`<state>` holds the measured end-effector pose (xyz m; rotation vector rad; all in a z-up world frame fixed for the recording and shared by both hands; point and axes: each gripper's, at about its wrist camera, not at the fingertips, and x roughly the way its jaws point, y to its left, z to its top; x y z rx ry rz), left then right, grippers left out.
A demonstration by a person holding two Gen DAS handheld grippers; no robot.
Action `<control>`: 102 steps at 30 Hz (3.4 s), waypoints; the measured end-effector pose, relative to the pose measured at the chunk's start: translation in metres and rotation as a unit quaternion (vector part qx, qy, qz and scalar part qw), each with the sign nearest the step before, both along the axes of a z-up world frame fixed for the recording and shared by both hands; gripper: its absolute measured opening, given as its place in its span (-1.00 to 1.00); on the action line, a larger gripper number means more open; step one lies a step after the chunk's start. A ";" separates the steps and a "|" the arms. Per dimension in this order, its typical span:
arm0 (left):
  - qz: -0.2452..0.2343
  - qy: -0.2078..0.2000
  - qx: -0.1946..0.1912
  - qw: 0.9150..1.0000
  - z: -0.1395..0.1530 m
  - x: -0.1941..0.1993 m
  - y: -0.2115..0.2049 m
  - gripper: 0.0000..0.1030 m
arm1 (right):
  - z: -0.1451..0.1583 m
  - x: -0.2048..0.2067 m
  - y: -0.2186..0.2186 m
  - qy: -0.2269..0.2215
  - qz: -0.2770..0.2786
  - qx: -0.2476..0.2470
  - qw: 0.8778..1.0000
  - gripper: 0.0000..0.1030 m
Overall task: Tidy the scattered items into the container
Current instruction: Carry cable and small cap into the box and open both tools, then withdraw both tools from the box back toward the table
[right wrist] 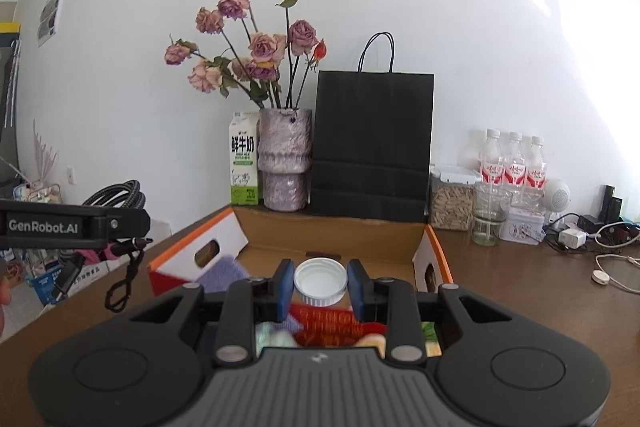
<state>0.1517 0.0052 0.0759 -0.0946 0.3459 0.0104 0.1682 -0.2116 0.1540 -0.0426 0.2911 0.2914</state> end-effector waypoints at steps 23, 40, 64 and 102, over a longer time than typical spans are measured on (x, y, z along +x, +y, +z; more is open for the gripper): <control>0.035 0.037 -0.026 0.998 -0.044 0.133 -0.006 0.75 | -0.034 0.125 0.015 0.040 -0.051 0.017 0.998 -0.47; 0.044 0.041 -0.017 0.998 -0.048 0.129 -0.009 1.00 | -0.040 0.120 0.012 0.047 -0.085 0.016 0.995 1.00; 0.058 0.044 -0.013 0.997 -0.043 0.124 -0.009 1.00 | -0.034 0.112 0.014 0.040 -0.082 0.012 0.996 1.00; 0.081 0.000 0.073 0.994 -0.030 -0.015 -0.012 1.00 | -0.018 -0.030 -0.059 0.017 -0.088 -0.033 0.995 1.00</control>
